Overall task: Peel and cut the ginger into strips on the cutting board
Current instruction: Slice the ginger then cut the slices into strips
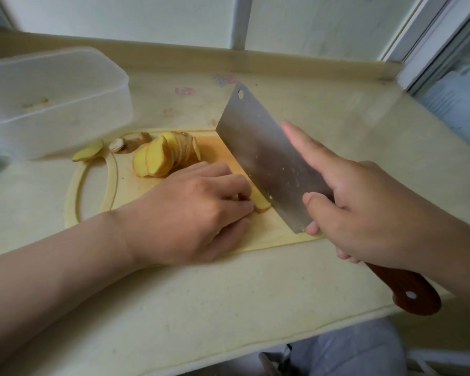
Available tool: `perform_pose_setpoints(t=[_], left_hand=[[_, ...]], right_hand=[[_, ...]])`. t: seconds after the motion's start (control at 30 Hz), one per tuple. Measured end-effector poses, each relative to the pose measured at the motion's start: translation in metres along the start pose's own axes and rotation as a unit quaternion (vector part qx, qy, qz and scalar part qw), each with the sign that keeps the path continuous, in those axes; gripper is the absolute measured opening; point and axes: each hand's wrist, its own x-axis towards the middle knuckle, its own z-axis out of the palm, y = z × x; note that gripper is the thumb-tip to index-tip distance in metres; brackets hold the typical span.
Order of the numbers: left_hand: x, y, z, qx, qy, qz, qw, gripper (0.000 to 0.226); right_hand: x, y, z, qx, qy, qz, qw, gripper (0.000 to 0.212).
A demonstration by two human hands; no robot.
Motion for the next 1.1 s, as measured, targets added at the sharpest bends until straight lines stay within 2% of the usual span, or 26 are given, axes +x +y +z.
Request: perform_pose_setpoints(t=[0.2,0.4,0.7,1.1], left_hand=[[-0.001,-0.001,0.001,-0.005,0.0,-0.002,1.0,0.034],[0.0,-0.004,0.002,-0.009,0.005,-0.012,1.0,0.034],[-0.001,-0.002,0.0,-0.01,0.014,-0.002,1.0,0.032],[-0.001,-0.004,0.004,-0.027,0.017,-0.002,0.999,0.034]], right_hand=[[0.001,-0.005,0.0,-0.035,0.0,0.006,0.999,0.087],[0.025,-0.022,-0.005,-0.024,-0.059,0.047,0.997,0.086],[0.005,-0.008,0.016,0.017,0.075,0.011,0.997,0.088],[0.027,-0.023,0.0,-0.038,-0.039,0.022,0.998,0.088]])
